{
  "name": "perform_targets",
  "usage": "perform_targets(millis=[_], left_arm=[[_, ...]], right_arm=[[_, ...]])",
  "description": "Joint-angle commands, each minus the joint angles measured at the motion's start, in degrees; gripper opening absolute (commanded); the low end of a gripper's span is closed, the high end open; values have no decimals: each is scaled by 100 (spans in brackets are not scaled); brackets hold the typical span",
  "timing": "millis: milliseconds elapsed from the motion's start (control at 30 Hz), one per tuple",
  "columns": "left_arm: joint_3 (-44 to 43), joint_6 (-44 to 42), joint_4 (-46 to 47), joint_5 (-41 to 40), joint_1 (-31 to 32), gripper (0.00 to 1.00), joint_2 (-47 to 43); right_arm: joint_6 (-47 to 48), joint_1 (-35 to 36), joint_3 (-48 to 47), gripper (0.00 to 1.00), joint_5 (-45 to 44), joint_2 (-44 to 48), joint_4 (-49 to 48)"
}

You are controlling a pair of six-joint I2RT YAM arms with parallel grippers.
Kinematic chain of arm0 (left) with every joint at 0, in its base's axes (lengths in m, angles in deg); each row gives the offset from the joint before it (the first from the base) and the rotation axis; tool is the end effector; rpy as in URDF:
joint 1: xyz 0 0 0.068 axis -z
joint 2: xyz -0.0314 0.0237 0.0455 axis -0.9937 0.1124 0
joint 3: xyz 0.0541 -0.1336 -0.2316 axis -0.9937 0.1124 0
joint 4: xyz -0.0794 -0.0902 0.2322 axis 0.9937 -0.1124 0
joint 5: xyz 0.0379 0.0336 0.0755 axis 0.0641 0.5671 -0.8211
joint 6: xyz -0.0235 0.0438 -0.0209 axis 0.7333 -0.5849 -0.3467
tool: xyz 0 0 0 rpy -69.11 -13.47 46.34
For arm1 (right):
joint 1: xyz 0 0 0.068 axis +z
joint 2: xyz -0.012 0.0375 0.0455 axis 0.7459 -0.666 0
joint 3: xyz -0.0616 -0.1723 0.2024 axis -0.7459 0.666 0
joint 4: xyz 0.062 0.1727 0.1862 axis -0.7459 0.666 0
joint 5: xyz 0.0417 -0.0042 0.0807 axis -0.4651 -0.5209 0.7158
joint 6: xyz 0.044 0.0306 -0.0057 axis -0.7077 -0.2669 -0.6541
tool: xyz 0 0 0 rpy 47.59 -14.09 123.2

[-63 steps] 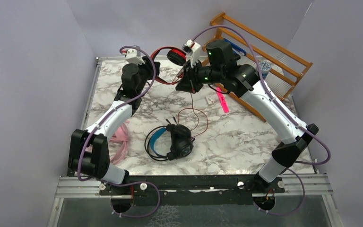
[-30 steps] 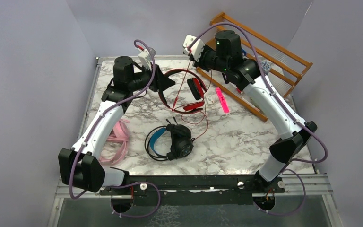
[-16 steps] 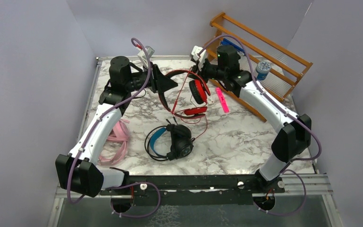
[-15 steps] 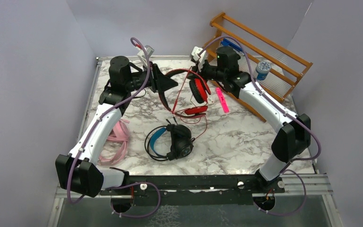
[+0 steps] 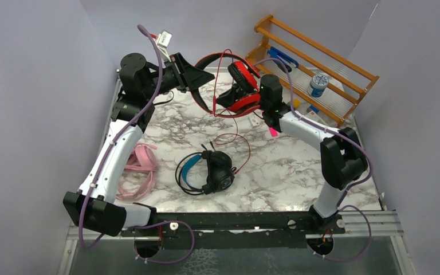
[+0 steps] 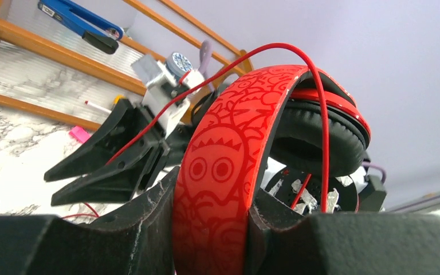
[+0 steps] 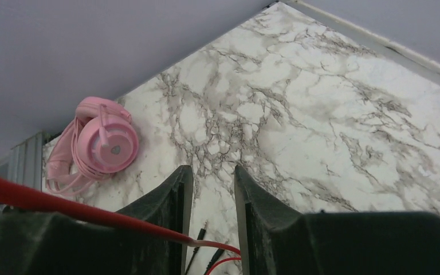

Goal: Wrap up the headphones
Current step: Wrap the headphones cable around the headphones.

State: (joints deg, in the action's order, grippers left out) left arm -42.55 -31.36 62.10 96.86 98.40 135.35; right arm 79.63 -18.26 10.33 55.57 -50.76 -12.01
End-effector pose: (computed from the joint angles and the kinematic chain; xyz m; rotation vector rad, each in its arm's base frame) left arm 0.2675 -0.0967 0.4615 0.2640 1.6718 -1.3691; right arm 0.3514 0.2263 0.3054 -0.7664 1.5676 1.0276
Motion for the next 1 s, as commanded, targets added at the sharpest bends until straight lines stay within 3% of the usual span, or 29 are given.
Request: perform_targets(millis=[0, 133, 433, 567, 667, 967], left_arm=[[-443, 738, 157, -562, -9, 0, 131], [-665, 930, 207, -677, -9, 0, 238], [-1533, 629, -137, -982, -17, 0, 647], [-1897, 607, -215, -1079, -24, 0, 983], [-2239, 522, -388, -1243, -56, 0, 1260], [-2884, 451, -393, -2213, -171, 0, 1932]], right_arm=[[-968, -1, 351, 38, -15, -228, -1607], [-1297, 0, 500, 36, 50, -562, -2393], [-1400, 8, 833, 25, -33, -1092, -3089], [-1533, 17, 1219, 11, 11, -1037, -3400], [-1577, 42, 1529, 1, 7, -818, -3401], [-1871, 228, 2598, 1, -167, -3, -2654]])
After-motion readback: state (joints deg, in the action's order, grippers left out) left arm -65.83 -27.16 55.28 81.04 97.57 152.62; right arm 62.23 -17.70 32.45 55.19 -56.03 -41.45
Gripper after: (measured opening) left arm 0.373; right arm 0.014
